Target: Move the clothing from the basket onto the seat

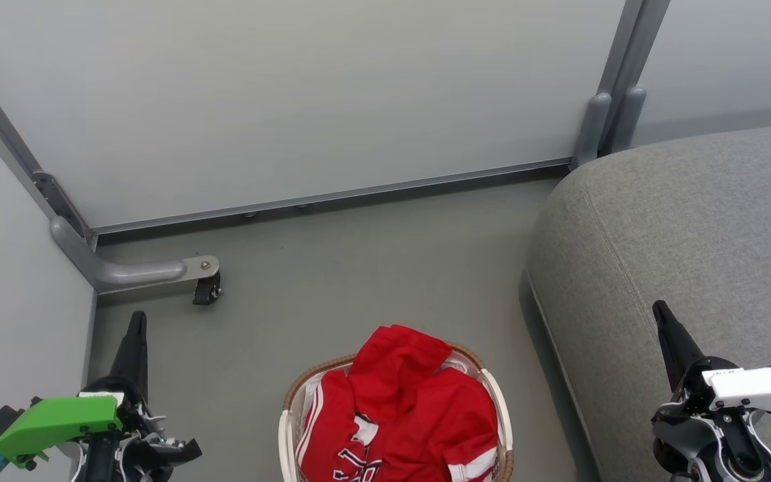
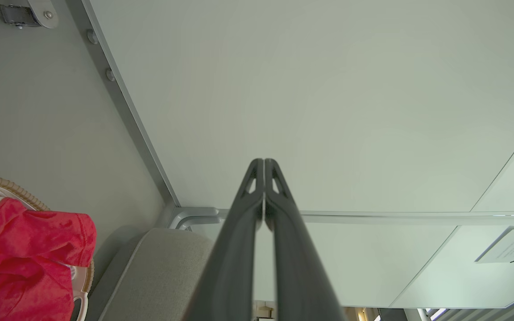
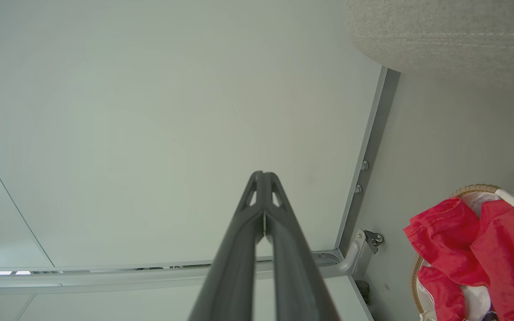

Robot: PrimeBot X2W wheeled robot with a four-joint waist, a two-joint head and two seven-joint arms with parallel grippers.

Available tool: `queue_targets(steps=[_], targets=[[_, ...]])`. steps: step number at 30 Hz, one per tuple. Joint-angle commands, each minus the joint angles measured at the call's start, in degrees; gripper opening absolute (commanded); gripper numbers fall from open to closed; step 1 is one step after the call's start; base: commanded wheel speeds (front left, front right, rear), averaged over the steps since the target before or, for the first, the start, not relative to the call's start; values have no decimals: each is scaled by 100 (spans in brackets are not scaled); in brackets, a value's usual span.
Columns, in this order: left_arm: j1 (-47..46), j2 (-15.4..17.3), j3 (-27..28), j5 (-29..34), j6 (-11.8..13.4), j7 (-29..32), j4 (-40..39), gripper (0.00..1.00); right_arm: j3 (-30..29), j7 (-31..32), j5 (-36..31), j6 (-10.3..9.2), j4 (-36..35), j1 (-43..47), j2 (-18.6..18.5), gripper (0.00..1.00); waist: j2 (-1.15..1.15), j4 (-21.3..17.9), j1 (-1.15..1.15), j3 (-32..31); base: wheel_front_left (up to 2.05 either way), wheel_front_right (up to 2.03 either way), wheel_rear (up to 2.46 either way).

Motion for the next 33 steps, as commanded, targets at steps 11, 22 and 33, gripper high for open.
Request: queue_targets(steps=[11,22,33], targets=[[-56,36,9,-19,-26,12,-9,0,-9,13,19,2,-17,-41,-33,0,0,0,0,0,0,0,0],[-56,36,9,-18,-26,13,-9,0,-9,13,19,2,-17,-41,-33,0,0,0,0,0,0,0,0],[-56,37,9,-18,-26,13,-9,0,-9,13,18,2,-17,-41,-33,0,0,0,0,0,0,0,0]])
